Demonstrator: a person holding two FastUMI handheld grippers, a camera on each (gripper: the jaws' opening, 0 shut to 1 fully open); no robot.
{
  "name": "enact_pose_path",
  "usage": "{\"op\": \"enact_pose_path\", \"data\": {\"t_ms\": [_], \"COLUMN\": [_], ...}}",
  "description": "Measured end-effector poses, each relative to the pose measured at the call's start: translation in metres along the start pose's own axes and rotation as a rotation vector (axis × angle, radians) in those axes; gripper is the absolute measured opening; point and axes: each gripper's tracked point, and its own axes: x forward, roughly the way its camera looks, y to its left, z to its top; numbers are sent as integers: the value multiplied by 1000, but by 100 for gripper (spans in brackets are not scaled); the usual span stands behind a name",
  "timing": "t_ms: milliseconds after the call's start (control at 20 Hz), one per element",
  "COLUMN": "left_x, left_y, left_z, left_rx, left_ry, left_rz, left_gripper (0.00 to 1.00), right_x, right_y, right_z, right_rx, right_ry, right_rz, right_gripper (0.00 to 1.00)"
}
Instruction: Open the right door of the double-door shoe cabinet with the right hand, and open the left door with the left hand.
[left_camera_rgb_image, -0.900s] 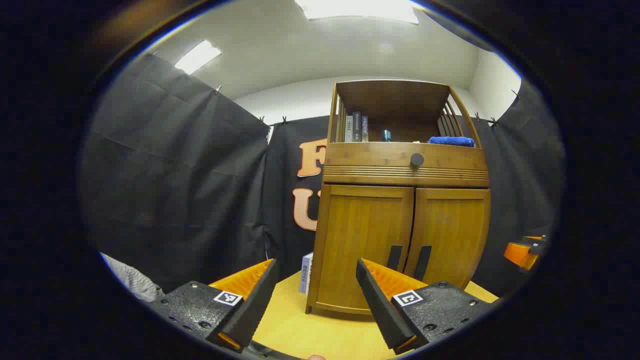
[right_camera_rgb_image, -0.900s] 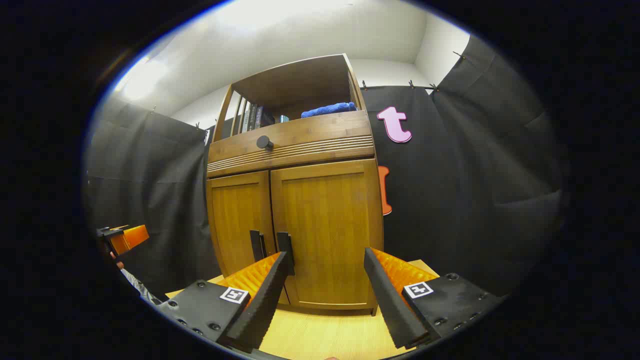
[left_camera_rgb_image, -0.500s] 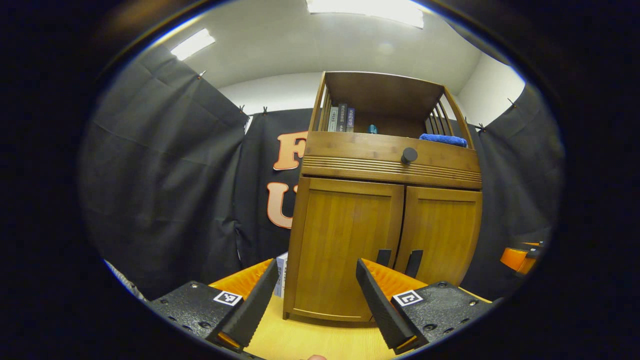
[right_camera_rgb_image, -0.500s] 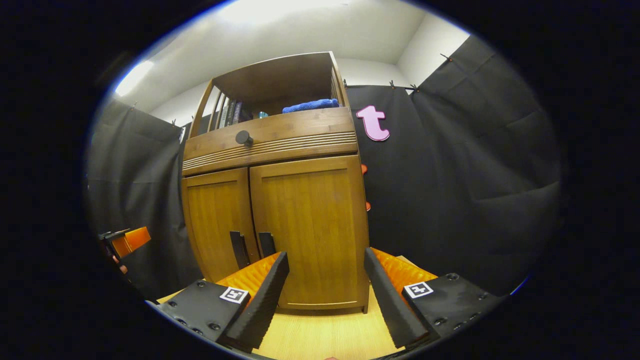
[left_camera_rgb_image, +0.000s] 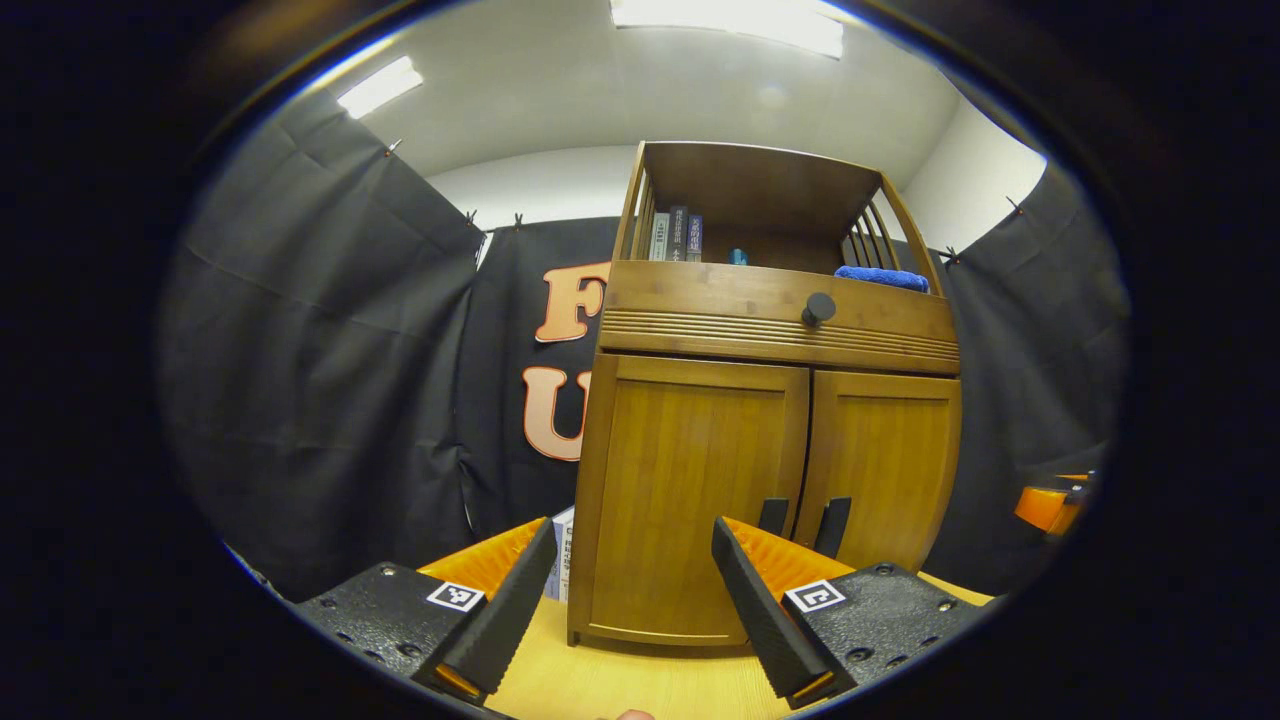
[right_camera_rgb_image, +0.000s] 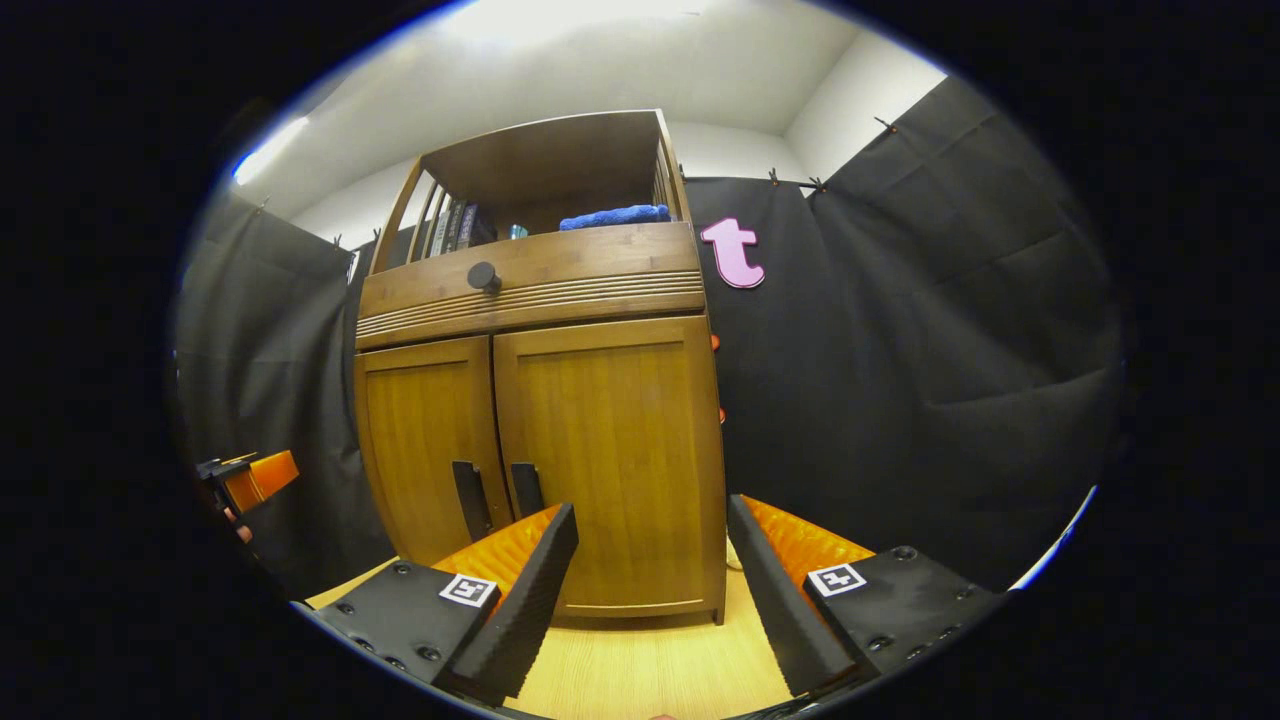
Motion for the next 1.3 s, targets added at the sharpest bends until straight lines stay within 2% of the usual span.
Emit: {"op": "enact_pose_path", "data": {"t_ms": [50,150,200,250,300,350,450,500,550,600,650,800,850,900,1200,1300], "left_x": [-1,-3,-3,-4,-5,-4,-3,-3,-2,-2,-3,-4,-6,-6,-8,-10], "left_y": [1,3,4,5,8,11,14,15,15,15,17,25,28,30,45,50], "left_z": [0,3,5,5,7,7,9,10,9,9,9,13,12,12,13,13], "left_rx": [0,-2,1,6,11,12,6,4,1,-3,-4,15,21,22,31,39], "left_ry": [1,-5,-10,-13,-15,-19,-23,-22,-21,-19,-19,-25,-26,-24,-18,-23], "left_rz": [7,15,18,22,27,30,32,33,31,29,31,52,59,64,108,122], "left_gripper": [94,94,98,94,94,94,98,94,98,98,94,98,91,94,94,98], "right_x": [0,-1,-1,0,1,4,11,17,24,31,39,71,84,94,160,177], "right_y": [3,7,9,10,12,14,19,23,27,31,37,56,64,72,117,125], "right_z": [-1,0,1,2,3,3,5,5,3,0,0,0,1,0,-26,-39], "right_rx": [-3,-8,-10,-11,-13,-15,-15,-13,-7,0,7,-7,-14,-22,-59,-66], "right_ry": [2,1,-2,-5,-7,-9,-15,-15,-5,10,15,3,-3,-8,31,51], "right_rz": [6,13,15,17,19,22,33,41,48,57,71,102,114,126,166,172], "right_gripper": [98,89,89,89,98,89,89,89,98,98,98,92,89,89,89,89]}}
